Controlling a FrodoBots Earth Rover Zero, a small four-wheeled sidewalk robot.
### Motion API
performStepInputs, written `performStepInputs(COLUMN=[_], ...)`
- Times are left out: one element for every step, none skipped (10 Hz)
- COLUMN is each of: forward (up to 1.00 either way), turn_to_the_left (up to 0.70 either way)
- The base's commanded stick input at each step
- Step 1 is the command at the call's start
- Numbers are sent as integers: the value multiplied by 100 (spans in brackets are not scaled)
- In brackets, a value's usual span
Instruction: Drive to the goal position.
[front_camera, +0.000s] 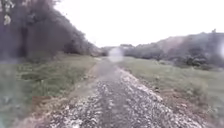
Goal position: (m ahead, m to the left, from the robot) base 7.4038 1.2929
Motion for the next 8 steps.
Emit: performStepInputs(forward=[70,70,70,70,70,70,70,70], turn_to_the_left=[0,0,0,0,0,2,7,11])
